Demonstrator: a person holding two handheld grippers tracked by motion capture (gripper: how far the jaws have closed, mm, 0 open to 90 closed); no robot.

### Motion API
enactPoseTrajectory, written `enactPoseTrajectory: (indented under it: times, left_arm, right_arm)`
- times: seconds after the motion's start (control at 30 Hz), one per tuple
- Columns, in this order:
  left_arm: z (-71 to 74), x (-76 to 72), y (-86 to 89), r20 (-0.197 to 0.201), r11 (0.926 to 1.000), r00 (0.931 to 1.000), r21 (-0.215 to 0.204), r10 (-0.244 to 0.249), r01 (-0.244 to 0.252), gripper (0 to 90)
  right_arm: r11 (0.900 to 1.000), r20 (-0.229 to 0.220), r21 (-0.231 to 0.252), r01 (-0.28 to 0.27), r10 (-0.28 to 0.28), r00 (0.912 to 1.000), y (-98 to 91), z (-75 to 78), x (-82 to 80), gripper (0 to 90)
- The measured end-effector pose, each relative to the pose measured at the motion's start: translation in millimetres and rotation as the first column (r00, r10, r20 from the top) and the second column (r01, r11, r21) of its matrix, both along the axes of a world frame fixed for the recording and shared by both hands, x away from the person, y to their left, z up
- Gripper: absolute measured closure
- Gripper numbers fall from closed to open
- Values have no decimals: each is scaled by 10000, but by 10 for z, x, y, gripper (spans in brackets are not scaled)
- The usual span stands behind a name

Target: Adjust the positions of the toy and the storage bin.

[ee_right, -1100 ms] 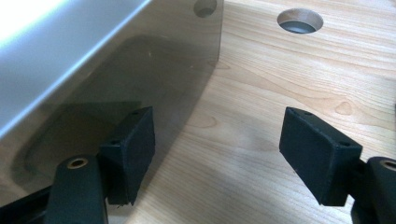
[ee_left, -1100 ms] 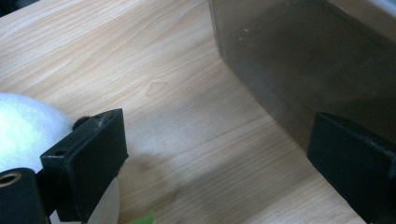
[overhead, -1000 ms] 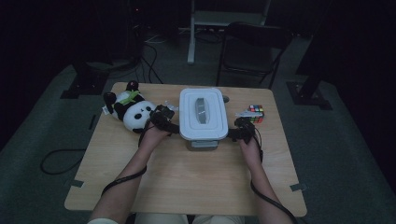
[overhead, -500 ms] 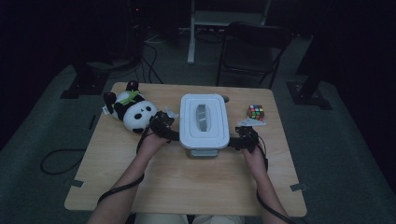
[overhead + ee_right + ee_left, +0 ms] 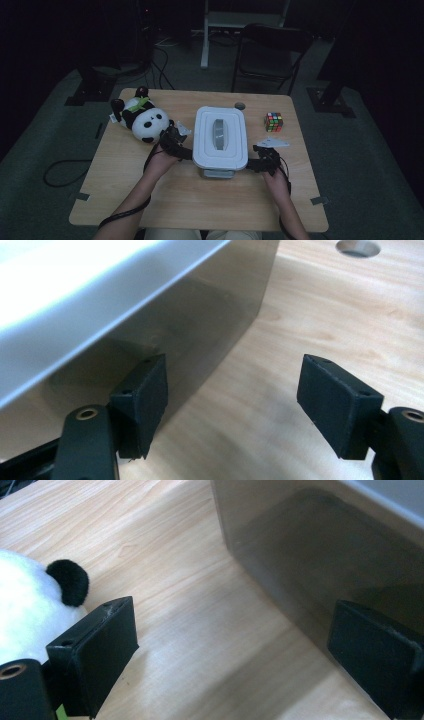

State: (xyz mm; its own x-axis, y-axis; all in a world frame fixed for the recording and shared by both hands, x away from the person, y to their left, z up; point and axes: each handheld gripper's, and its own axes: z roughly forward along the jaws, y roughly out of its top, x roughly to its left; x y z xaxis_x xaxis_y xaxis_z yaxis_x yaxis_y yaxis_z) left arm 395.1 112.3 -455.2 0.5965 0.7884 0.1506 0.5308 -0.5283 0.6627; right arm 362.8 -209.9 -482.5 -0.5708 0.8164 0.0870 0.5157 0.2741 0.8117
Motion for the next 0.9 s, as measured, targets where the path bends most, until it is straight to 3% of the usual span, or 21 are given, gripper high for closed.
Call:
enactPoseTrajectory:
  times: [0.3, 0.4, 0.47, 0.53, 0.57, 0.67, 0.8, 0.9]
  left_arm:
    - [-16, -227, -1, 343, 9996, 9991, 141, -262, 258, 64]
    - [-10, -246, 37, 481, 9992, 9980, 30, -406, 405, 61]
    - [-28, -207, 76, 534, 9992, 9980, -173, -338, 348, 61]
    - [-42, -176, 98, 449, 9994, 9986, -179, -280, 288, 61]
    - [-67, -113, 142, 474, 9997, 9989, -253, 22, -10, 61]
    - [-87, -7, 207, 392, 9986, 9987, -424, 334, -318, 61]
    - [-91, 134, 236, 245, 9950, 9961, -547, 847, -832, 62]
    - [-98, 224, 224, 161, 9938, 9959, -683, 889, -876, 62]
  right_arm:
    - [9987, 182, -230, -447, 452, 9988, -29, -40, -233, 277]
    - [9988, 227, -25, -482, 482, 9986, -56, -59, -292, 243]
    - [9979, 296, 260, -591, 583, 9979, -95, -76, -303, 205]
    - [9982, 268, 283, -526, 518, 9983, -112, -88, -298, 205]
    - [9993, 254, 132, -355, 351, 9991, -127, -104, -285, 205]
    - [9998, 137, 6, 190, -191, 9997, -215, -159, -191, 195]
    - [9981, 120, 220, 579, -581, 9982, -274, -191, -45, 194]
    - [9960, 166, 584, 673, -683, 9975, -276, -201, 78, 183]
